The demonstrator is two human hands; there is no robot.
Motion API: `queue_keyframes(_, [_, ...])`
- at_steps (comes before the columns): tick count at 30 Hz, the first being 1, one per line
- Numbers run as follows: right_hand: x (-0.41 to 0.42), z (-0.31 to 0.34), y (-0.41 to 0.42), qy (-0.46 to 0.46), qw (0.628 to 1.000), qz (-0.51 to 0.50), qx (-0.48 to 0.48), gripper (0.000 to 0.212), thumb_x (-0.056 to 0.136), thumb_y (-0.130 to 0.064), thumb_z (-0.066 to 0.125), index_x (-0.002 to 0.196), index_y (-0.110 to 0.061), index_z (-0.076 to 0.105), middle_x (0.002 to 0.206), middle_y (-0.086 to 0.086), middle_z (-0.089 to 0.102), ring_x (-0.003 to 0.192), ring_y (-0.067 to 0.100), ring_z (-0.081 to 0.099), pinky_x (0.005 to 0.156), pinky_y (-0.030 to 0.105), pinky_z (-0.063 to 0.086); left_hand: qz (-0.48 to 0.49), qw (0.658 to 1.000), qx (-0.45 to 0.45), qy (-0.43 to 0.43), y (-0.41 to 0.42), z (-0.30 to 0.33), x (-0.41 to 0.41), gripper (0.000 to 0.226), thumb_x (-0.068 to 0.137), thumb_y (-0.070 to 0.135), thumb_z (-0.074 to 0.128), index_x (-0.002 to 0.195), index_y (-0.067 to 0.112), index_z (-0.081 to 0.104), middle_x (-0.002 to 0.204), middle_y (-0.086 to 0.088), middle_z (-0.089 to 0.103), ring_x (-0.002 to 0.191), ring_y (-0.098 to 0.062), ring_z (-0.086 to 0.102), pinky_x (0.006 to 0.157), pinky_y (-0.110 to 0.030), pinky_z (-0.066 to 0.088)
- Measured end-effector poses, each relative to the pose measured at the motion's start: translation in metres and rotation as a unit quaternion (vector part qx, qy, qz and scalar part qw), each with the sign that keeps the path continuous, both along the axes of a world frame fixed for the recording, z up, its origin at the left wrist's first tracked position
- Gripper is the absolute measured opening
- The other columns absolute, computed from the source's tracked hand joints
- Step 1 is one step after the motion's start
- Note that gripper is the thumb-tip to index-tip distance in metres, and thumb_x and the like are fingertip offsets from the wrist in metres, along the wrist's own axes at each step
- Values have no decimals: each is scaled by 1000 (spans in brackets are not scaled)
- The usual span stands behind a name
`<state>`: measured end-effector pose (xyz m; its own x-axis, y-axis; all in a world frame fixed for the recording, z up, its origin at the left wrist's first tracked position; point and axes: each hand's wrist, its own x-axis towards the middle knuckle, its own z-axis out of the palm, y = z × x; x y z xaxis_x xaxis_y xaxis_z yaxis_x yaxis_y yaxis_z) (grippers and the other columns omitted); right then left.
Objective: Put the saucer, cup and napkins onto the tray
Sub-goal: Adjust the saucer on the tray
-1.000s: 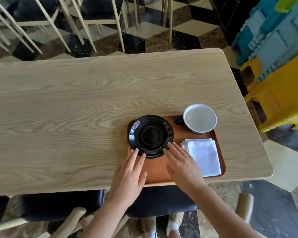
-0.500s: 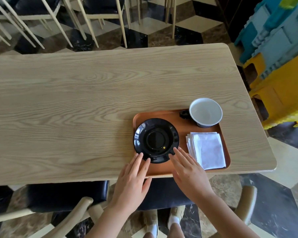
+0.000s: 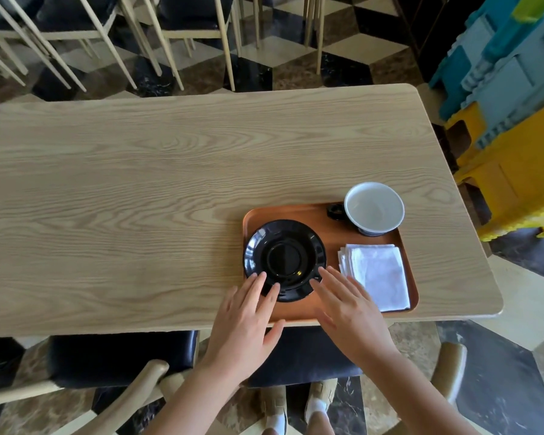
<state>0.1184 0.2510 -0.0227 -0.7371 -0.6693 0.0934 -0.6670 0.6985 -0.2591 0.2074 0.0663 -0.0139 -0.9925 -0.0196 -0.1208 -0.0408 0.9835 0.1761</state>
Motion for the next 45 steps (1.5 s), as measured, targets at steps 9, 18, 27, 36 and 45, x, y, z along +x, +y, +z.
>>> queue_keyframes(9, [-117, 38, 35, 59, 981, -185, -21, 36, 80, -22, 61, 112, -6, 63, 121, 18, 63, 109, 34, 60, 88, 46, 49, -31, 990, -7, 135, 39, 34, -154, 49, 84, 40, 47, 121, 10, 59, 125, -13, 61, 112, -29, 57, 87, -44, 48])
queue_keyframes(18, [-164, 38, 57, -125, 956, -264, 13, 41, 87, -26, 52, 126, -17, 49, 130, 4, 55, 115, 27, 51, 84, 37, 46, 3, 999, -11, 34, 73, 10, -220, 64, 84, 33, 54, 139, 9, 33, 139, -9, 45, 126, -28, 42, 101, -42, 31])
queue_keyframes(27, [-164, 29, 56, -219, 916, -302, -149, 29, 80, -9, 55, 107, -17, 66, 99, 6, 72, 89, 22, 65, 67, 22, 40, 140, 938, 318, -4, 56, 1, -220, 40, 87, 20, 59, 126, 14, 57, 126, -3, 63, 116, -18, 57, 96, -28, 44])
queue_keyframes(36, [-155, 24, 53, -218, 925, -272, -153, 25, 81, -11, 56, 101, -19, 67, 87, 4, 73, 82, 22, 64, 61, 21, 34, 162, 920, 356, 8, 48, 0, -197, 39, 83, 16, 64, 122, 12, 61, 121, -3, 66, 114, -15, 59, 101, -36, 44])
queue_keyframes(45, [-150, 23, 54, -225, 922, -275, -154, 31, 85, -17, 56, 116, -20, 60, 104, 1, 71, 92, 18, 64, 61, 13, 38, 163, 931, 324, 50, 52, 2, -186, 46, 85, 21, 63, 128, 9, 53, 126, -8, 61, 118, -20, 54, 103, -36, 42])
